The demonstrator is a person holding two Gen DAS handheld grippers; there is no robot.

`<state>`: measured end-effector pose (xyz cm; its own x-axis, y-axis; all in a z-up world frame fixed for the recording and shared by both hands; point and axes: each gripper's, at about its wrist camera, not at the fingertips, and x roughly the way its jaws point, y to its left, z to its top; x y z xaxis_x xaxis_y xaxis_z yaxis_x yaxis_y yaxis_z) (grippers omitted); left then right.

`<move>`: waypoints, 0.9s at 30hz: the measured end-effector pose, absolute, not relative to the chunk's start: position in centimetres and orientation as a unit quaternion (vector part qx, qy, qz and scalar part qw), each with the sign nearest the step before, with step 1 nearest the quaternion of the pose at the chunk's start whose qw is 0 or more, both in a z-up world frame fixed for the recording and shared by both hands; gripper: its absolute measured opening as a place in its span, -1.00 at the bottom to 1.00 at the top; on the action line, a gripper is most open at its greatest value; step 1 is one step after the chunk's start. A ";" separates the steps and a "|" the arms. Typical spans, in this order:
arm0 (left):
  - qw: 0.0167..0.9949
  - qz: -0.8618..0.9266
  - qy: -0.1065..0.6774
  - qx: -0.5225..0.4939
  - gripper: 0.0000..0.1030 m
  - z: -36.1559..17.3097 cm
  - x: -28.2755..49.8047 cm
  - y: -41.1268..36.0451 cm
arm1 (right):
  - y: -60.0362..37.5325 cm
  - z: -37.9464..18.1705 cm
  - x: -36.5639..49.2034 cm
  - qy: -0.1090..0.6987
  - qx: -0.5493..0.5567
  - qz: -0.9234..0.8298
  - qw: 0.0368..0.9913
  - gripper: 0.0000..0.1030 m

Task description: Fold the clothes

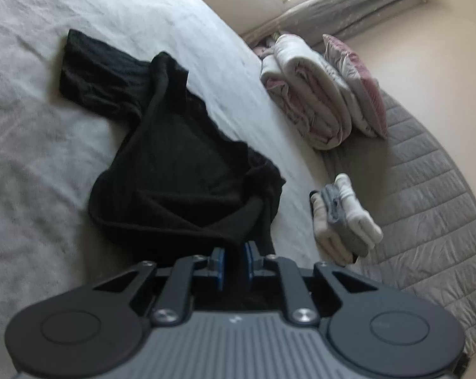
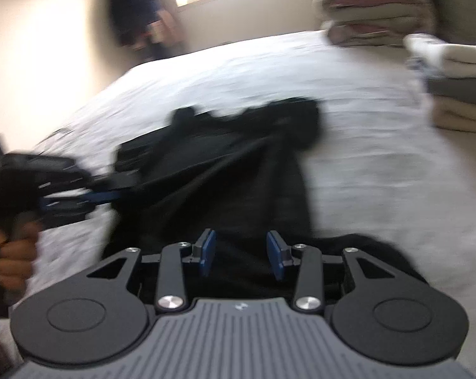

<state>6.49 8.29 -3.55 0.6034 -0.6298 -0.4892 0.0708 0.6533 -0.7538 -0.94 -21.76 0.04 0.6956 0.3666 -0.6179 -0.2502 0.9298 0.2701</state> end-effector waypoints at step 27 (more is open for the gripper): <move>0.797 -0.203 0.470 -0.321 -0.27 -4.7 5.0 10.3 | -17.7 -3.7 2.5 0.414 0.133 0.233 0.870 -0.93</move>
<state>4.98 10.31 -4.69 0.4753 -0.6256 -0.6186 0.0228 0.7117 -0.7021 2.45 -17.67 -3.74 0.5489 0.5153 -0.6582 -0.2942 0.8561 0.4248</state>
